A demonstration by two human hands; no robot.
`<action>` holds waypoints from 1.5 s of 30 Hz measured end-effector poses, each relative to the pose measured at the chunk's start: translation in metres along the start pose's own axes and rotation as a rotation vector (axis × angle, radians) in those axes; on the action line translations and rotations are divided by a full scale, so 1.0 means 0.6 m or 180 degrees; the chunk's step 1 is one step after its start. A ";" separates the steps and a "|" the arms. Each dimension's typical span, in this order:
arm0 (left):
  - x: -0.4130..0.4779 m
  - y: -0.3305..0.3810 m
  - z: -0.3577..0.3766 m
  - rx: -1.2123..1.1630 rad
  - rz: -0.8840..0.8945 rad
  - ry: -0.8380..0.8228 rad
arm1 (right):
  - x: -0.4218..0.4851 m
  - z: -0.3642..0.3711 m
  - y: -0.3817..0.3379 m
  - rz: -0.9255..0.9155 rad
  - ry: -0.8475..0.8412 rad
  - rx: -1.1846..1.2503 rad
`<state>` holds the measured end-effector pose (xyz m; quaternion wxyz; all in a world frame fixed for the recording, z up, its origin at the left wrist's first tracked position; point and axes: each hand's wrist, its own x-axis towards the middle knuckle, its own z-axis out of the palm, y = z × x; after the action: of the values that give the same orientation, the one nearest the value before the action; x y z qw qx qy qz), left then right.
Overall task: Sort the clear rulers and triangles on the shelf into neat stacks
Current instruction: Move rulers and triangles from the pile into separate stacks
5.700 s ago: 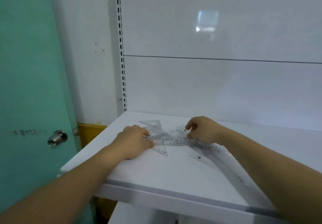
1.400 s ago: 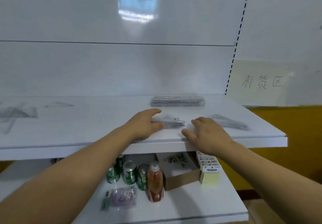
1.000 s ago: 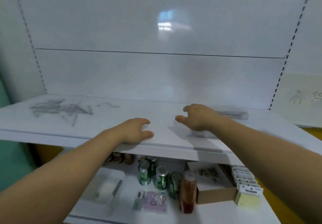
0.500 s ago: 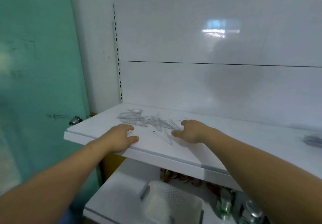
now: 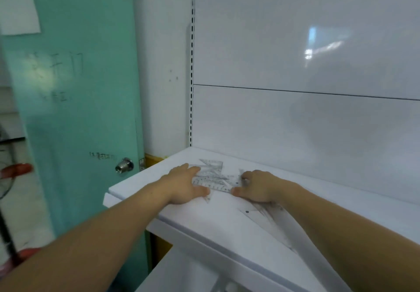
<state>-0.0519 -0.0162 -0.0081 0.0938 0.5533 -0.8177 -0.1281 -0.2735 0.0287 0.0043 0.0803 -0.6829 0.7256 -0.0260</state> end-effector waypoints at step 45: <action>0.042 -0.064 -0.006 -0.0588 0.0955 0.0370 | -0.068 -0.009 -0.046 0.1430 0.0474 0.1191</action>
<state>-0.0263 -0.0534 -0.0165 0.2093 0.4207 -0.8690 -0.1550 -0.2450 0.0669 0.0167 0.1550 -0.4748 0.8451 -0.1908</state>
